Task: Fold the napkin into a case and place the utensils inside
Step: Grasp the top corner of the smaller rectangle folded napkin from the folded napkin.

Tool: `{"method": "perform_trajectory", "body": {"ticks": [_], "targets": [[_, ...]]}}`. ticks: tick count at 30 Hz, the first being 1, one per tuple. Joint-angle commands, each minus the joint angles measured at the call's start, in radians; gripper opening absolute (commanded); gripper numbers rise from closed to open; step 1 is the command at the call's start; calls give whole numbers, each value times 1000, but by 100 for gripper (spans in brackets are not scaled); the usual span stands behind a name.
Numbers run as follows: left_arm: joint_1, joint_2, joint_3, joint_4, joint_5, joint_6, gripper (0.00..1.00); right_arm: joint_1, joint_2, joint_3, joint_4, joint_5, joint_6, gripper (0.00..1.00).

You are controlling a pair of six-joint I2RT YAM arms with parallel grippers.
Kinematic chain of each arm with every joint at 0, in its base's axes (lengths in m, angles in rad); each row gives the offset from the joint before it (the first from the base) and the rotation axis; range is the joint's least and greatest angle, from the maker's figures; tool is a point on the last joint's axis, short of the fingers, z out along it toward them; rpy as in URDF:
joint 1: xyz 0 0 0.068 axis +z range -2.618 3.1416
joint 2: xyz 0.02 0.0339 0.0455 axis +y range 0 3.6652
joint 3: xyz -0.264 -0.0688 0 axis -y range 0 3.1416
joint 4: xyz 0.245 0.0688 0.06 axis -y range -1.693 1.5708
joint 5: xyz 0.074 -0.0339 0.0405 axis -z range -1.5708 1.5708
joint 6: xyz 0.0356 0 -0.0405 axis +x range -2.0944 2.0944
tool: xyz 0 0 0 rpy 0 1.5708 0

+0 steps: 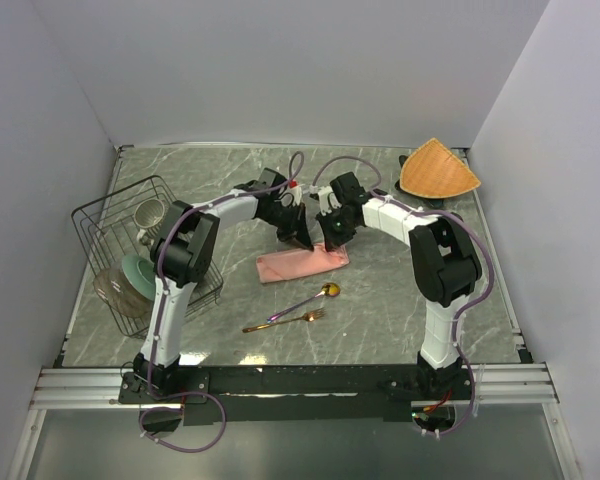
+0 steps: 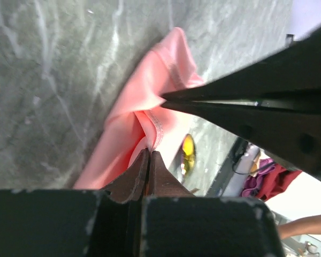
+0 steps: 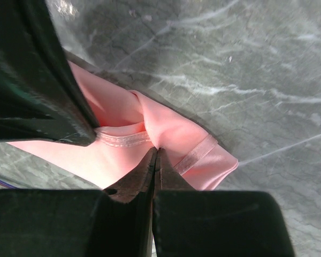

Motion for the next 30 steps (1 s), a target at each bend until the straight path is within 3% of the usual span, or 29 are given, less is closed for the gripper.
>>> {"method": "perform_trajectory", "body": {"ticks": [1,7,22,30], "targets": [[-4,41,46,-21,-22,32,1,-7,-52,51,-18,-3,11,0],[1,70,39,-44,-61,62,1,-20,-50,68,-26,3,13,0],[1,17,59,34,56,59,1,-21,-47,69,-23,3,-15,0],[4,73,108,2,37,94,1,-21,-47,75,-27,8,-19,0]]}}
